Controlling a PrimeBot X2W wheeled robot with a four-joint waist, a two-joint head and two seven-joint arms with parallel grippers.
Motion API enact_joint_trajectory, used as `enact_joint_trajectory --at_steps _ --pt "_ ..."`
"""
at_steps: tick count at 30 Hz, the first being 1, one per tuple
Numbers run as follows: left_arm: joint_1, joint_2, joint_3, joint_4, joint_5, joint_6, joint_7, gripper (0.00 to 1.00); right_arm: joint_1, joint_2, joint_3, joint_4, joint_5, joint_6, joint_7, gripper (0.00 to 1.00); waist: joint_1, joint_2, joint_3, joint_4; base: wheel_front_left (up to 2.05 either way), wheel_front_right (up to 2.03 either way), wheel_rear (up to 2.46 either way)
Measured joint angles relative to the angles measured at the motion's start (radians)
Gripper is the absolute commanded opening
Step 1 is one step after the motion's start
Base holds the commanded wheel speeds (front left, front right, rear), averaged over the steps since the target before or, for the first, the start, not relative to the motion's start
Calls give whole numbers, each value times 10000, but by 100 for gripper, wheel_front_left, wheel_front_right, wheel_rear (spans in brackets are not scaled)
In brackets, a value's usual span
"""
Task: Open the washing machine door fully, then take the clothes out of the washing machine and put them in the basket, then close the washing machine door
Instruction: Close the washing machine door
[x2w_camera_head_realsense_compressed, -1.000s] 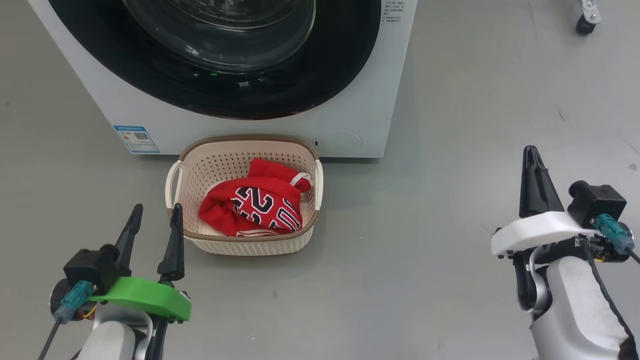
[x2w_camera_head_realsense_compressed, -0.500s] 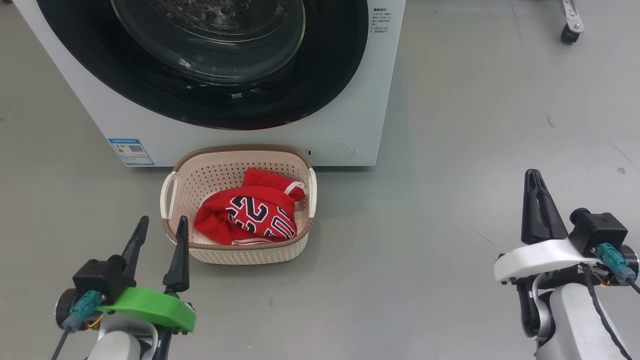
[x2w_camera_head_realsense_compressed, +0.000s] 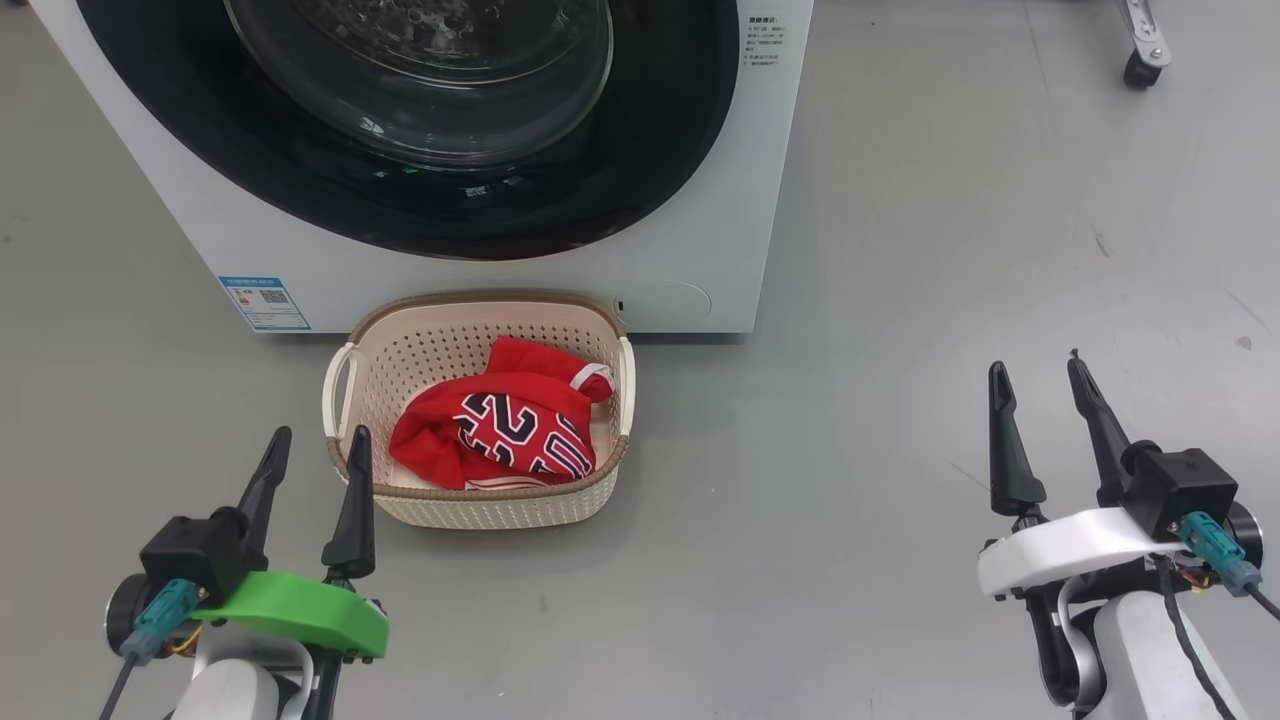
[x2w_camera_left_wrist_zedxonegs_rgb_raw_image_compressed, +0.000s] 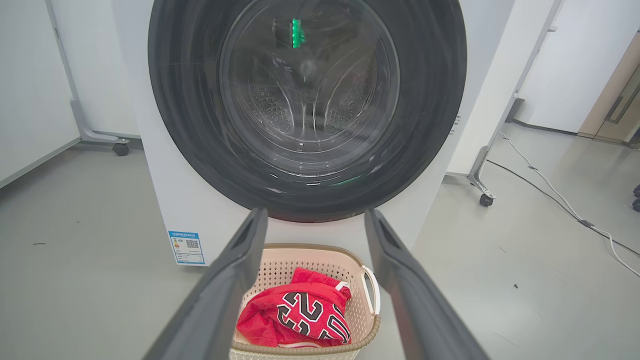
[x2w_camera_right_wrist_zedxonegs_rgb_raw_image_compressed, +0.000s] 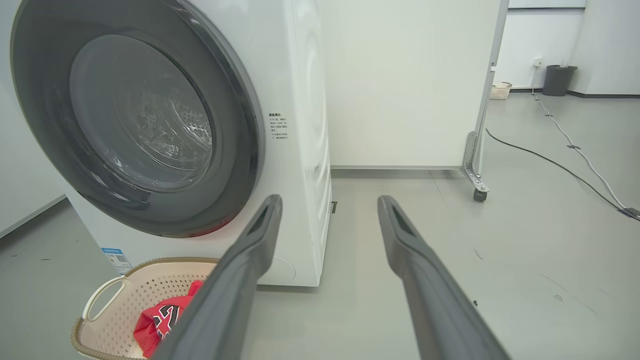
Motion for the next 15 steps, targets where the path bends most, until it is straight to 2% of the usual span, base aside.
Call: enact_joint_trajectory --at_steps 15 --pt "55 -90 188 -253 171 0 0 100 321 44 56 -96 -88 0 0 100 0 0 -69 32 0 0 0"
